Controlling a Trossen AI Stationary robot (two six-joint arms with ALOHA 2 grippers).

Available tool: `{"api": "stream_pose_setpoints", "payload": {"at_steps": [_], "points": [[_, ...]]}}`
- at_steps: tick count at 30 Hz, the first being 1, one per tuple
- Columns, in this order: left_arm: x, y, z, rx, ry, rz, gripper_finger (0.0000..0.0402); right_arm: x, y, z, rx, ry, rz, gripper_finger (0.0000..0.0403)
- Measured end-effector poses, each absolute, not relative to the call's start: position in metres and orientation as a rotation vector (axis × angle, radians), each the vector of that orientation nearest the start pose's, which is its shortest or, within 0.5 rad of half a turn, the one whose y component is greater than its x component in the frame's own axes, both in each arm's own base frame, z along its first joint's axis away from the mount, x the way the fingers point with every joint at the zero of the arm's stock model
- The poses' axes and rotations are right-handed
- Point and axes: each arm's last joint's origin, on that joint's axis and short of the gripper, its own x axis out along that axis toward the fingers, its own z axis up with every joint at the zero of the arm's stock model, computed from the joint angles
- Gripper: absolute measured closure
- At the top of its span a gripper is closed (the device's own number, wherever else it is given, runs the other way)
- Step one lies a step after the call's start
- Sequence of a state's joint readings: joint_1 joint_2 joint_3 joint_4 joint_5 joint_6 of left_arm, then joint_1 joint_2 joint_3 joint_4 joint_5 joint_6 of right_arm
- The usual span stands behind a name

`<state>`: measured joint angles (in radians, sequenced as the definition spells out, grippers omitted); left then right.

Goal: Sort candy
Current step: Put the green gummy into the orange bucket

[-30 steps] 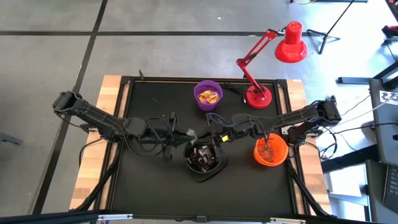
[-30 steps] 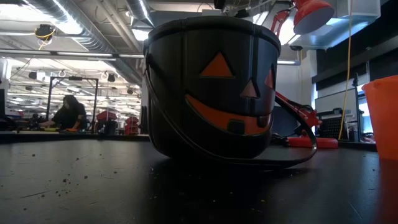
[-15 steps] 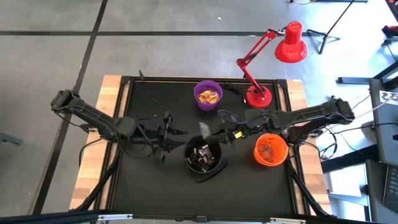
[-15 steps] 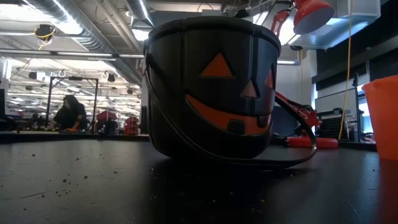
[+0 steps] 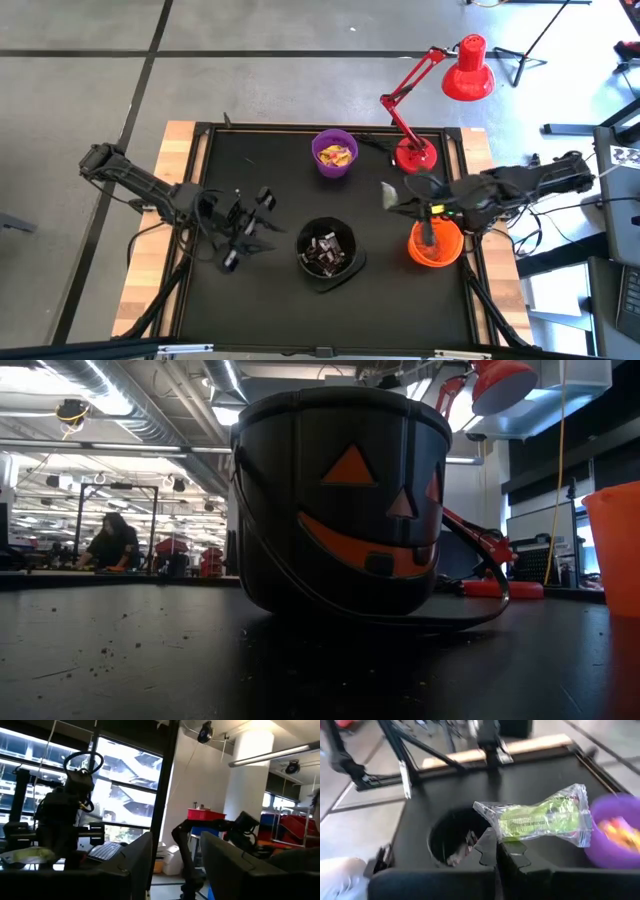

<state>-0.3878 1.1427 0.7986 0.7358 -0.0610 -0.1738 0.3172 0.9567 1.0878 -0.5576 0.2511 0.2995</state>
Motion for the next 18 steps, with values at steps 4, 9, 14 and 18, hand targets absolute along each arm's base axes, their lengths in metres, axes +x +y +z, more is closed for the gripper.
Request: {"api": "stream_pose_setpoints", "payload": {"at_steps": [4,9,14,18], "points": [[0.233,-0.093,0.353,-0.255,-0.342,-0.351,0.0242,0.158,0.058,0.365,0.238,0.516,-0.035,0.0403],[0.235,-0.090,0.352,-0.250,-0.335,-0.335,0.0242,0.140,0.069,0.350,0.322,0.713,-0.046,0.0403],[0.240,-0.081,0.346,-0.243,-0.275,-0.224,0.0242,0.126,0.082,0.332,0.366,0.928,-0.096,0.0403],[0.245,-0.070,0.337,-0.233,-0.191,-0.033,0.0242,0.119,0.093,0.322,0.393,1.076,-0.134,0.0403]]}}
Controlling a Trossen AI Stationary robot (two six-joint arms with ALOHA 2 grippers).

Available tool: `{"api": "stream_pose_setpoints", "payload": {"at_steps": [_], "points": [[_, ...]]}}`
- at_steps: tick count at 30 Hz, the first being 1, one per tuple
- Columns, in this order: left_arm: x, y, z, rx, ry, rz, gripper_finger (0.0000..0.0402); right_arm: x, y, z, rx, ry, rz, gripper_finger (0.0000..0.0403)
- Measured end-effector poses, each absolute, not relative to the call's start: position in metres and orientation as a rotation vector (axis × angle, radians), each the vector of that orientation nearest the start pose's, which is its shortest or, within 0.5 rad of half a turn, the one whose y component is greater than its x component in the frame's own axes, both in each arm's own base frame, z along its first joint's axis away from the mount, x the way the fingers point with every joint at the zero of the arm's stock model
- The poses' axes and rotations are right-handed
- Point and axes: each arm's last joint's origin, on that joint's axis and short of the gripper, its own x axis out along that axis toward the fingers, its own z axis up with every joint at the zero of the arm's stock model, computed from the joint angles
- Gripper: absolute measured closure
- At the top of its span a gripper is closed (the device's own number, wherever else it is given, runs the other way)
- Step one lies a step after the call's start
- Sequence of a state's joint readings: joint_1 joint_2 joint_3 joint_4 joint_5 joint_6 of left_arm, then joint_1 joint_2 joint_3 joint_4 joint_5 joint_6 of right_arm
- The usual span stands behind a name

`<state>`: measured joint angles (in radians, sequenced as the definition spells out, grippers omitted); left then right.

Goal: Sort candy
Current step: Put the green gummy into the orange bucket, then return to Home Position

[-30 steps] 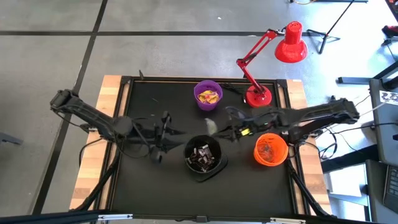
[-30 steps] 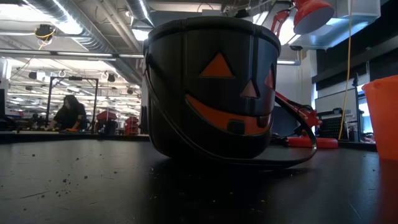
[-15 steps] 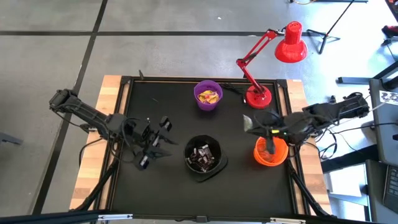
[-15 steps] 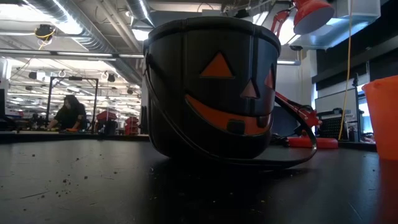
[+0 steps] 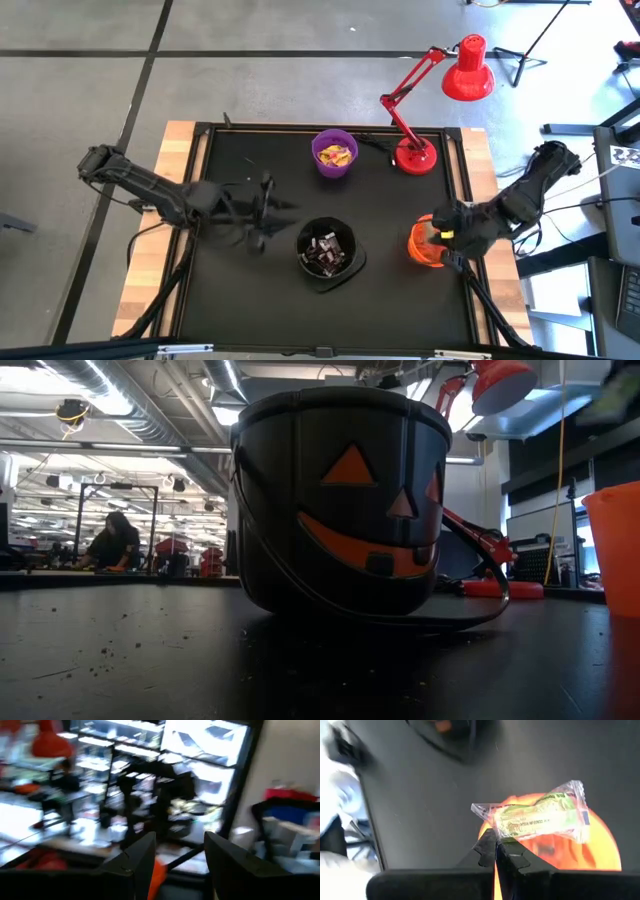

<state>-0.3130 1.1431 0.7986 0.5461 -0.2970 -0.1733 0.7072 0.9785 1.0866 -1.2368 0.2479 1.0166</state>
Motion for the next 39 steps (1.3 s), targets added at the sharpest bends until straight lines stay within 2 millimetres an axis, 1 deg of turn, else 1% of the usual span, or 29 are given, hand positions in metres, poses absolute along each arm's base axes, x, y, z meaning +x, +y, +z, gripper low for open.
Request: {"api": "stream_pose_setpoints", "payload": {"at_steps": [4,6,8,12,16,21,25,28,32,35,37,39], "points": [[0.248,-0.060,0.324,-0.223,-0.085,0.203,0.0242,0.113,0.101,0.312,0.403,1.211,-0.186,0.0403],[0.248,-0.055,0.318,-0.228,-0.036,0.287,0.0242,0.112,0.105,0.305,0.407,1.263,-0.208,0.0403],[0.248,-0.052,0.312,-0.230,0.011,0.334,0.0242,0.111,0.110,0.297,0.410,1.316,-0.221,0.0402],[0.248,-0.050,0.306,-0.233,0.064,0.358,0.0242,0.111,0.113,0.285,0.403,1.366,-0.255,0.0392],[0.248,-0.050,0.303,-0.240,0.088,0.352,0.0242,0.112,0.113,0.282,0.406,1.372,-0.278,0.0357],[0.247,-0.050,0.300,-0.246,0.123,0.342,0.0242,0.112,0.114,0.282,0.408,1.368,-0.277,0.0281],[0.245,-0.049,0.292,-0.248,0.186,0.375,0.0242,0.114,0.114,0.282,0.405,1.333,-0.283,0.0229],[0.243,-0.048,0.286,-0.257,0.237,0.421,0.0242,0.116,0.115,0.283,0.409,1.288,-0.280,0.0207],[0.240,-0.046,0.280,-0.274,0.282,0.465,0.0242,0.120,0.116,0.284,0.389,1.214,-0.269,0.0199],[0.239,-0.046,0.277,-0.276,0.305,0.494,0.0247,0.125,0.118,0.286,0.348,1.119,-0.244,0.0199],[0.238,-0.045,0.275,-0.276,0.318,0.511,0.0261,0.129,0.120,0.288,0.314,1.044,-0.227,0.0199],[0.237,-0.045,0.274,-0.269,0.325,0.519,0.0284,0.135,0.120,0.291,0.279,0.961,-0.212,0.0199]]}}
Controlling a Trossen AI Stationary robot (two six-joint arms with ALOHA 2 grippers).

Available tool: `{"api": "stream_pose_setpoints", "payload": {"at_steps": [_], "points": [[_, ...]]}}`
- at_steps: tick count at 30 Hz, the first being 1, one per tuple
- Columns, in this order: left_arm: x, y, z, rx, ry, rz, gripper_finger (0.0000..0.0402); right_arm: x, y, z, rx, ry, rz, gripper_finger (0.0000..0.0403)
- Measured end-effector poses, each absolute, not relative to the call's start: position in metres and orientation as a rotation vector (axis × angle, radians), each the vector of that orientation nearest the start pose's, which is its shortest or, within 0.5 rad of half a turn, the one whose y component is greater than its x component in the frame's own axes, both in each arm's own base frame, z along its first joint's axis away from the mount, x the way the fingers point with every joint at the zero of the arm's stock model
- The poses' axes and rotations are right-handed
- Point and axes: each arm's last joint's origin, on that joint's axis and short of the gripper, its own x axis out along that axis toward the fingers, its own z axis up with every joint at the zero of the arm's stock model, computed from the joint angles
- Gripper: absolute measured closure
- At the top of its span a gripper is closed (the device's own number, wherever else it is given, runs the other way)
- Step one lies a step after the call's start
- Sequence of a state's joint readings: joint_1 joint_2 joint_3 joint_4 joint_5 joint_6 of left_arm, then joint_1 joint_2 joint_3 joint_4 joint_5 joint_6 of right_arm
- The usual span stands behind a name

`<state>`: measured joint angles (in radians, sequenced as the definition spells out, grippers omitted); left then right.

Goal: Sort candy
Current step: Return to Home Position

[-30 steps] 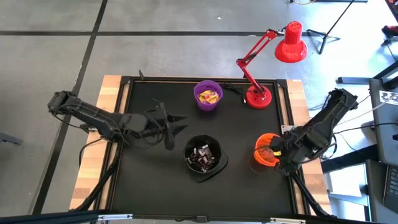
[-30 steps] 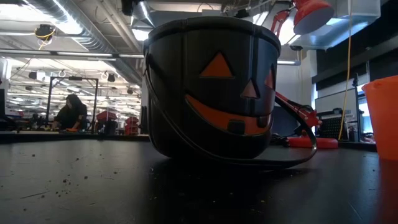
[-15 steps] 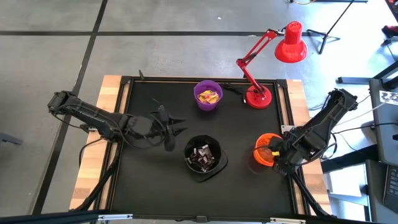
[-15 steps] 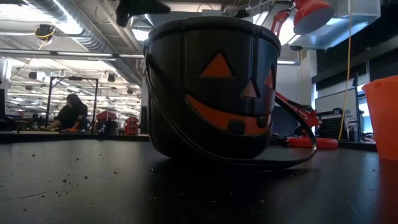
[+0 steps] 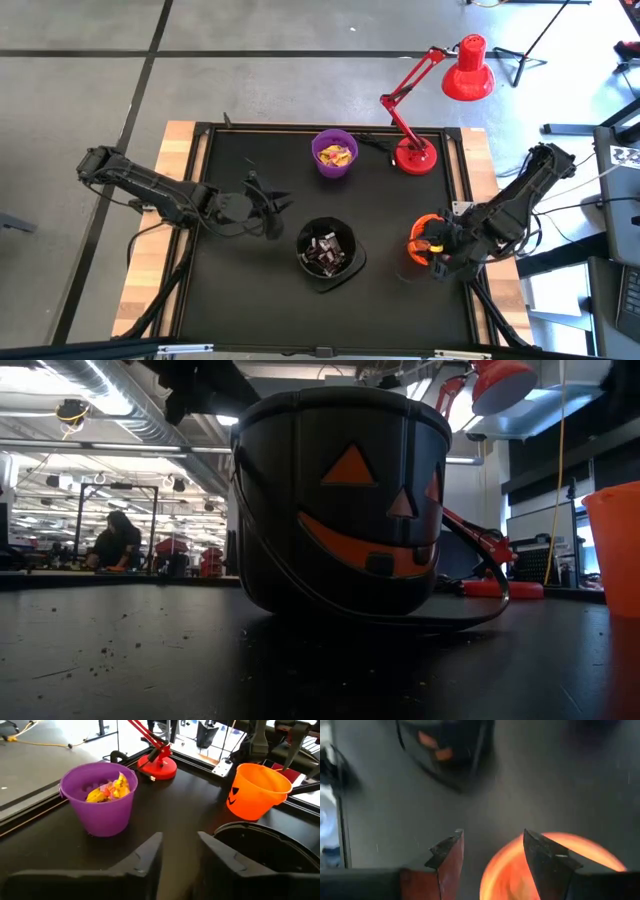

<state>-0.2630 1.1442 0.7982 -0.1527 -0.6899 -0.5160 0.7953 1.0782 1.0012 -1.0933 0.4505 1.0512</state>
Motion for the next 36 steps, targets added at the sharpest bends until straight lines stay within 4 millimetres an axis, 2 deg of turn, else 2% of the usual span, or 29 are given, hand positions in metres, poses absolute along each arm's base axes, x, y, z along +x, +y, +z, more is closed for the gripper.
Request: {"api": "stream_pose_setpoints", "payload": {"at_steps": [6,8,15,22,30,36], "points": [[0.237,-0.045,0.274,-0.255,0.329,0.510,0.0379,0.160,0.116,0.302,0.187,0.738,-0.187,0.0198],[0.238,-0.045,0.275,-0.254,0.329,0.503,0.0395,0.169,0.113,0.307,0.153,0.674,-0.187,0.0198],[0.238,-0.045,0.275,-0.247,0.319,0.516,0.0376,0.194,0.095,0.320,0.014,0.540,-0.189,0.0198],[0.238,-0.046,0.275,-0.254,0.330,0.488,0.0372,0.210,0.072,0.329,-0.062,0.460,-0.258,0.0198],[0.238,-0.046,0.275,-0.254,0.331,0.487,0.0372,0.221,0.046,0.336,-0.033,0.394,-0.368,0.0198],[0.238,-0.046,0.275,-0.253,0.331,0.487,0.0372,0.226,0.037,0.338,0.001,0.368,-0.380,0.0198]]}}
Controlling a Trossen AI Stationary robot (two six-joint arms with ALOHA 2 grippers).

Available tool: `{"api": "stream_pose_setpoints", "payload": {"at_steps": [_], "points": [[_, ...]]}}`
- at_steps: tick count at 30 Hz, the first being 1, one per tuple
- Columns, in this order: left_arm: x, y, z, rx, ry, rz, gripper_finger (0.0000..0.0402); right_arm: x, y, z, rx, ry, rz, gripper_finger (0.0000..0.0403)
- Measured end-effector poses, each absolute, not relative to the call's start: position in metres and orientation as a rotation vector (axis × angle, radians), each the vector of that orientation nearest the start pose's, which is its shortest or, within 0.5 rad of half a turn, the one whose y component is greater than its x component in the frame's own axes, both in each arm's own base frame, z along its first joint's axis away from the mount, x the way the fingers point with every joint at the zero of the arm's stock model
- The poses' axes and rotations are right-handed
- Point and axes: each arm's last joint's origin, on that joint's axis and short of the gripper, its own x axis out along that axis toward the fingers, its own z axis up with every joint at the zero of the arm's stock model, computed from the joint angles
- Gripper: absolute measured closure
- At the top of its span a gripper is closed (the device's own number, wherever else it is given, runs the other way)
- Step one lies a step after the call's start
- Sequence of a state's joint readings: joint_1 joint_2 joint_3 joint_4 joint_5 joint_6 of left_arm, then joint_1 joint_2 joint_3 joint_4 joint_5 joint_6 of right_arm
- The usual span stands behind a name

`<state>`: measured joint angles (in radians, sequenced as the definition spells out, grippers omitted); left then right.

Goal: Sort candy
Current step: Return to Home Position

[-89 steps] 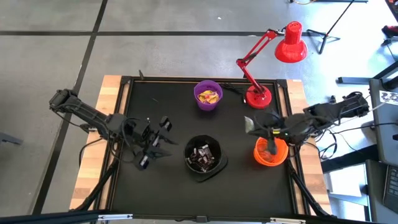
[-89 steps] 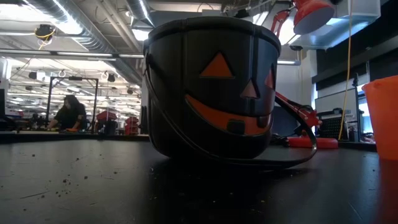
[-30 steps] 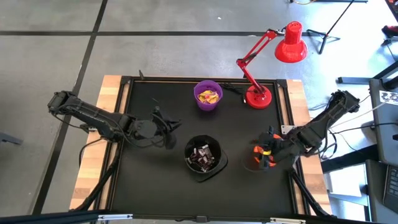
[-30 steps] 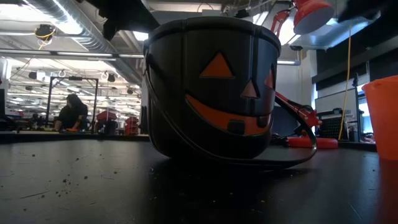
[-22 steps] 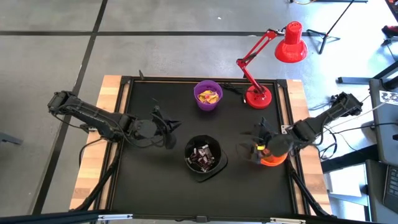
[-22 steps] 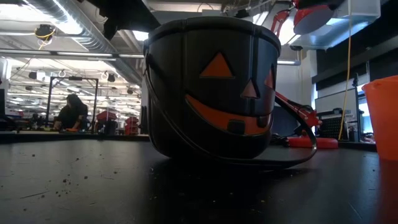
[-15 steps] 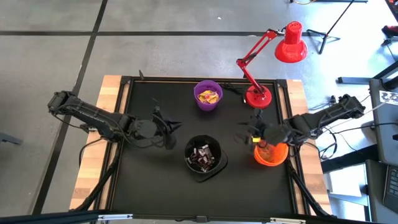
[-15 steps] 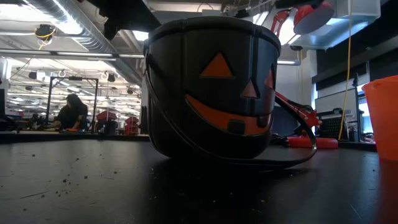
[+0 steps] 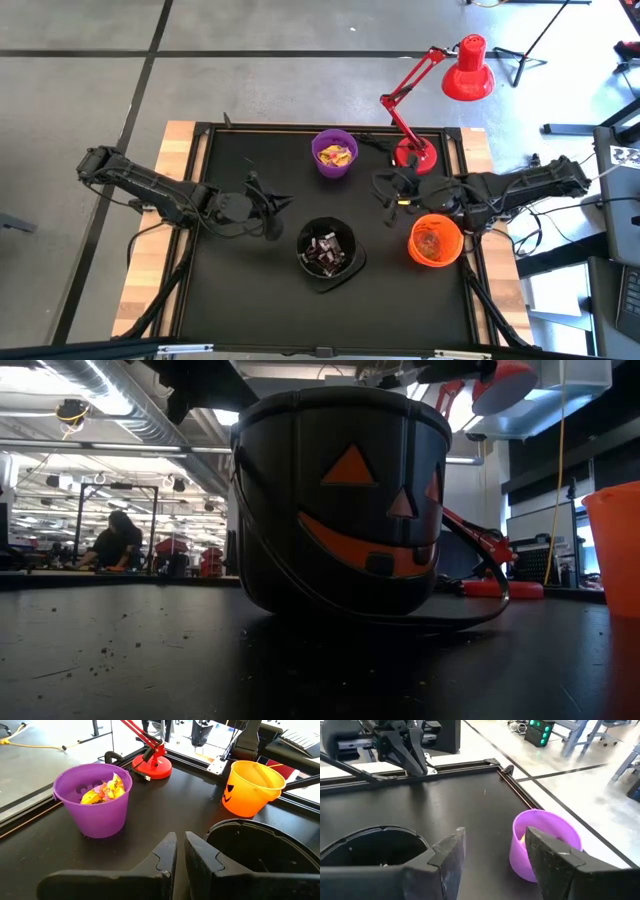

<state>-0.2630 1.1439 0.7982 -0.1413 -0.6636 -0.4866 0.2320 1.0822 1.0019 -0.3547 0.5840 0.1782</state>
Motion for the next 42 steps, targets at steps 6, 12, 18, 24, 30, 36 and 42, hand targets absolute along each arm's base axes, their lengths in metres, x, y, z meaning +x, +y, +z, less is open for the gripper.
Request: {"api": "stream_pose_setpoints", "payload": {"at_steps": [6,12,18,24,30,36,42], "points": [[0.238,-0.046,0.275,-0.253,0.331,0.487,0.0372,0.230,0.030,0.336,-0.011,0.382,-0.408,0.0198],[0.238,-0.046,0.275,-0.254,0.331,0.486,0.0372,0.233,0.028,0.331,-0.028,0.412,-0.420,0.0198],[0.238,-0.046,0.275,-0.253,0.332,0.487,0.0372,0.231,0.029,0.326,-0.043,0.469,-0.397,0.0198],[0.238,-0.046,0.275,-0.253,0.332,0.487,0.0372,0.220,0.026,0.326,-0.069,0.525,-0.398,0.0258],[0.238,-0.046,0.275,-0.253,0.332,0.487,0.0372,0.191,0.021,0.336,-0.075,0.533,-0.397,0.0391],[0.238,-0.046,0.275,-0.253,0.332,0.487,0.0372,0.142,0.012,0.342,0.016,0.441,-0.404,0.0397],[0.238,-0.046,0.275,-0.253,0.332,0.487,0.0372,0.086,0.003,0.317,0.208,0.296,-0.351,0.0399]]}}
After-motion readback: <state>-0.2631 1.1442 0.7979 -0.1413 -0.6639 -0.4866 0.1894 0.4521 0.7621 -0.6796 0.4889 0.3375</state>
